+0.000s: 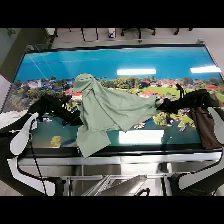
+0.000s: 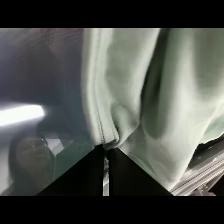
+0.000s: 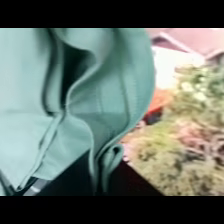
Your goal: Fold the shirts.
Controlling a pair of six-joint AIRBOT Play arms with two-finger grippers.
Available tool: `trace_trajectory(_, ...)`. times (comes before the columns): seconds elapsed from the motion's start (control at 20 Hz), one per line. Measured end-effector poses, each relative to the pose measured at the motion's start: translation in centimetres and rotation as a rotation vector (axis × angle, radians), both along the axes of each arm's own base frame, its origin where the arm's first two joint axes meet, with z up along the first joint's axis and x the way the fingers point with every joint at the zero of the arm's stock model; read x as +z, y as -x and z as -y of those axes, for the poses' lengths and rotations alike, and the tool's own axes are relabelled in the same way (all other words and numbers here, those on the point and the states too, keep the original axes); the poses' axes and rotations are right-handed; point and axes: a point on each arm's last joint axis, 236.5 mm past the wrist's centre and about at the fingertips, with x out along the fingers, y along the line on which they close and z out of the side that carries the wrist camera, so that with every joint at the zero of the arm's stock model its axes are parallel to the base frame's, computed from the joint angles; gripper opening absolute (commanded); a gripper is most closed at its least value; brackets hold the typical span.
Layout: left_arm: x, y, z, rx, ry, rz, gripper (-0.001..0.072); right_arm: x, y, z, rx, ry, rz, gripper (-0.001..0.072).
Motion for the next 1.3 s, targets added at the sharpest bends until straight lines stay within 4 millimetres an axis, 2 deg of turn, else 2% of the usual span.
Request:
trace_trajectory(0.1,0.4,-0.6,0.1,-0.02,-0.009,0.035,0.0015,0.5,0.3,-0.6,0.019,-0.024,0.001,0.0021)
trace_trajectory(0.2,2.5,-2.3,0.1,-0.029,-0.016,0.121,0.0015,1.8,0.3,-1.3,0.028,-0.058,0.016,0.002)
trace_trajectory(0.3,6.9,-4.5,0.7,-0.033,0.003,0.248,0.0015,4.9,-0.1,-2.0,0.041,-0.095,0.071,0.002)
trace_trajectory(0.4,14.2,-7.0,1.3,-0.023,0.035,0.442,0.0015,10.1,-0.6,-2.8,0.066,-0.127,0.174,0.002)
trace_trajectory(0.5,24.6,-8.7,2.1,-0.006,0.075,0.709,0.0015,18.4,-1.0,-3.7,0.081,-0.164,0.355,0.002)
trace_trajectory(0.55,31.1,-8.8,2.3,0.008,0.089,0.878,0.0015,23.9,-1.0,-4.1,0.082,-0.177,0.482,0.002)
trace_trajectory(0.6,37.7,-8.2,2.3,0.025,0.097,1.049,0.0015,29.2,-0.4,-4.4,0.078,-0.179,0.603,0.002)
trace_trajectory(0.65,44.9,-6.6,2.0,0.05,0.101,1.243,0.0015,35.0,0.6,-4.6,0.074,-0.161,0.749,0.002)
trace_trajectory(0.7,51.6,-4.0,1.7,0.08,0.108,1.419,0.0015,40.8,2.1,-4.7,0.053,-0.126,0.901,0.002)
trace_trajectory(0.75,58.2,-0.4,1.0,0.123,0.105,1.606,0.0015,45.9,3.9,-4.9,0.027,-0.089,1.042,0.002)
trace_trajectory(0.8,63.4,3.4,0.1,0.167,0.093,1.765,0.0015,51.1,6.3,-5.0,-0.01,-0.04,1.192,0.0021)
trace_trajectory(0.9,70.8,11.3,-2.3,0.277,0.04,2.022,0.0015,58.9,11.3,-5.2,-0.094,0.052,1.437,0.0021)
trace_trajectory(0.95,73.2,14.8,-3.7,0.338,0.001,2.122,0.0015,62.0,13.9,-5.3,-0.141,0.099,1.543,0.002)
trace_trajectory(1.0,74.7,17.6,-4.9,0.39,-0.038,2.194,0.0015,64.4,16.3,-5.4,-0.185,0.14,1.629,0.002)
trace_trajectory(1.05,75.6,19.7,-6.0,0.435,-0.078,2.247,0.0015,66.1,18.1,-5.5,-0.219,0.171,1.694,0.002)
trace_trajectory(1.1,75.9,21.0,-6.8,0.465,-0.114,2.276,0.0015,67.2,19.4,-5.6,-0.245,0.193,1.738,0.0021)
trace_trajectory(1.2,75.6,21.4,-8.0,0.502,-0.176,2.287,0.0015,68.2,20.5,-5.5,-0.282,0.21,1.769,0.002)
trace_trajectory(1.3,74.0,18.7,-8.6,0.504,-0.22,2.219,0.0015,67.7,19.5,-5.0,-0.296,0.186,1.722,0.002)
